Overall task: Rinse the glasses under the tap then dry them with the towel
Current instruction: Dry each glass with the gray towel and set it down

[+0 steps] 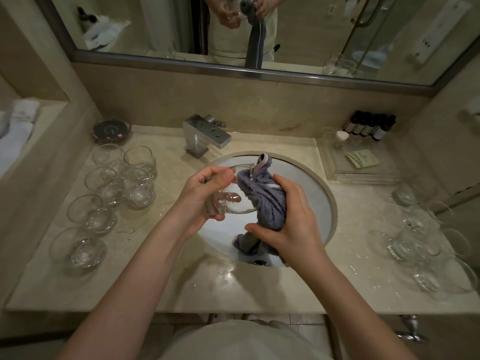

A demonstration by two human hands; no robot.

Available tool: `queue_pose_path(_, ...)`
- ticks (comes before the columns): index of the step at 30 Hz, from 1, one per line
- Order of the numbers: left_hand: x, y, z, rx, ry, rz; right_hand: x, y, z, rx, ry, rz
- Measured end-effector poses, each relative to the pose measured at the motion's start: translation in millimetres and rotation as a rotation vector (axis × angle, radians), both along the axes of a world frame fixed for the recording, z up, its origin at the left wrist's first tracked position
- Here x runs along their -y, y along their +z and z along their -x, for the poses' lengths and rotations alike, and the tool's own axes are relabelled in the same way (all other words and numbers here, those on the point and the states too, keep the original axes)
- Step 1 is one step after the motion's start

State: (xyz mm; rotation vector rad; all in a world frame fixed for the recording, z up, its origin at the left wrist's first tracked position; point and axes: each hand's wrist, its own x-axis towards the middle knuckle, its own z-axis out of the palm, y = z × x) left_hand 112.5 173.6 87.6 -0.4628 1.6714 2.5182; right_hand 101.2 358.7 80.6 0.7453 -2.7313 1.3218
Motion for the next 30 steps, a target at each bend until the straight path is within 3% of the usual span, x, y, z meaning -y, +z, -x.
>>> queue_pose_path(7, 6, -4, 0, -0.023, -0.054, 0.089, -8, 10, 0, 0.105, -0.058, 0.23)
queue_pose_path(20, -6, -1, 2, -0.067, -0.102, 0.175, -1, 18, 3, 0.245, 0.175, 0.146)
queue_pose_path(24, -8, 1, 2, -0.069, -0.14, 0.254, -1, 21, 7, 0.369, 0.26, 0.105)
queue_pose_path(30, -6, 3, 6, -0.12, -0.27, 0.403, -3, 18, 7, 0.637, 0.362, 0.237)
